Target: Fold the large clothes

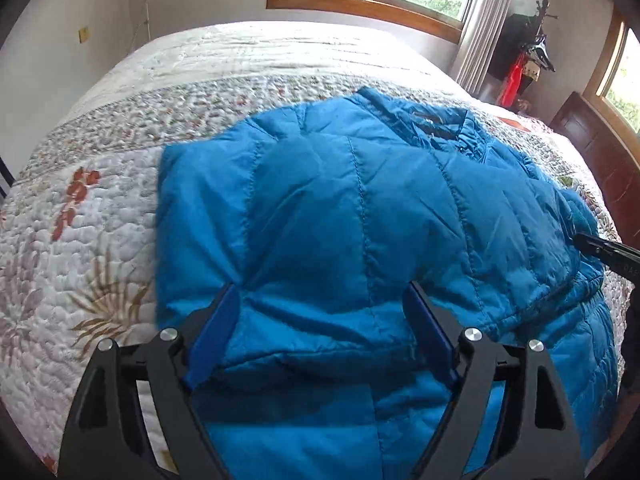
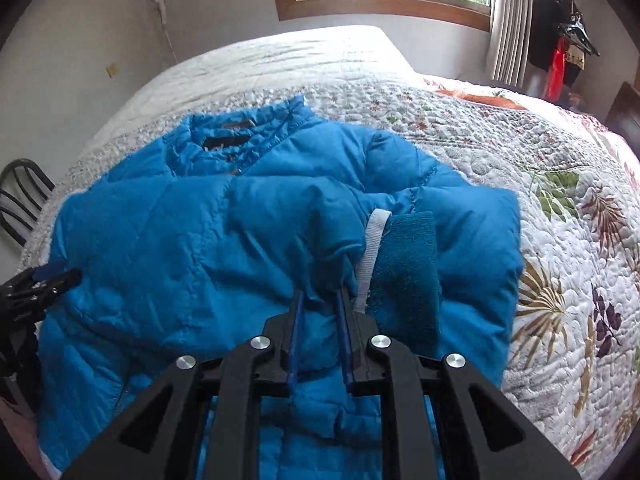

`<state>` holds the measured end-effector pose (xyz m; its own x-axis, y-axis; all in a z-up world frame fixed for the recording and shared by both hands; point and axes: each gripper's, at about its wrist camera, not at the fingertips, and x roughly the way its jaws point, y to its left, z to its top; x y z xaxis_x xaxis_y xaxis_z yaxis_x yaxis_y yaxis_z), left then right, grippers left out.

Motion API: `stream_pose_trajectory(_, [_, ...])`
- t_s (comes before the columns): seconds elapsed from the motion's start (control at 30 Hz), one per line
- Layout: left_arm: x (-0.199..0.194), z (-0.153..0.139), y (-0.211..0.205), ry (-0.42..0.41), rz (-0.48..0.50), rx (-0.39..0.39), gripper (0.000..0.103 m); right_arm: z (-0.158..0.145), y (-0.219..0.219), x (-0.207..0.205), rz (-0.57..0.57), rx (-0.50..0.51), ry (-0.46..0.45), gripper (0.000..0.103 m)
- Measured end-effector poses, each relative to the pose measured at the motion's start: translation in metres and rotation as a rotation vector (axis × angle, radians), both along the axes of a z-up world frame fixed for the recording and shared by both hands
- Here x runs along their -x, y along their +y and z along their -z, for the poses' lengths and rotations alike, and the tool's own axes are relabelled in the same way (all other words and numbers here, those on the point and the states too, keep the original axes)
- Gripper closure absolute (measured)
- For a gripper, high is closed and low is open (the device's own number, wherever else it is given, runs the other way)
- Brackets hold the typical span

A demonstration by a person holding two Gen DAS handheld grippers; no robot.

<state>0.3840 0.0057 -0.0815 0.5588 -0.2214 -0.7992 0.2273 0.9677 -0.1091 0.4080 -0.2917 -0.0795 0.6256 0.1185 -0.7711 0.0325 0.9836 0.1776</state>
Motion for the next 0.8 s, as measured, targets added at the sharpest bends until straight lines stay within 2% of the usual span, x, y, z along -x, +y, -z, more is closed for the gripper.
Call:
stream_pose_trajectory(0.03, [0.011, -0.013, 0.005, -0.025, 0.006, -0.002, 0.019, -0.016, -0.002, 0.016, -0.016, -0.005, -0.049, 0.079])
stream_pose_trajectory(0.1, [0.037, -0.036, 0.018, -0.05, 0.011, 0.004, 0.011, -0.041, -0.006, 0.054, -0.046, -0.004, -0.112, 0.056])
stream_pose_trajectory(0.17, [0.069, -0.052, 0.033, -0.064, 0.037, 0.028, 0.01, -0.05, -0.004, 0.092, -0.085, 0.013, -0.138, 0.055])
stream_pose_trajectory(0.27, [0.116, -0.054, 0.054, -0.06, 0.028, -0.017, 0.008, -0.043, 0.001, 0.141, -0.11, 0.063, -0.106, 0.055])
stream_pose_trajectory(0.37, [0.158, -0.044, 0.073, -0.044, 0.0, -0.052, 0.008, -0.026, 0.001, 0.185, -0.111, 0.068, -0.067, 0.055])
stream_pose_trajectory(0.43, [0.183, -0.033, 0.086, -0.019, -0.018, -0.049, 0.008, -0.017, 0.0, 0.211, -0.096, 0.052, -0.056, 0.054])
stream_pose_trajectory(0.6, [0.229, -0.004, 0.106, 0.055, -0.054, -0.031, 0.008, 0.0, -0.011, 0.263, -0.048, -0.025, -0.045, 0.045])
stream_pose_trajectory(0.8, [0.261, 0.025, 0.117, 0.141, -0.081, 0.07, 0.008, 0.025, -0.013, 0.294, -0.009, -0.112, 0.008, 0.044])
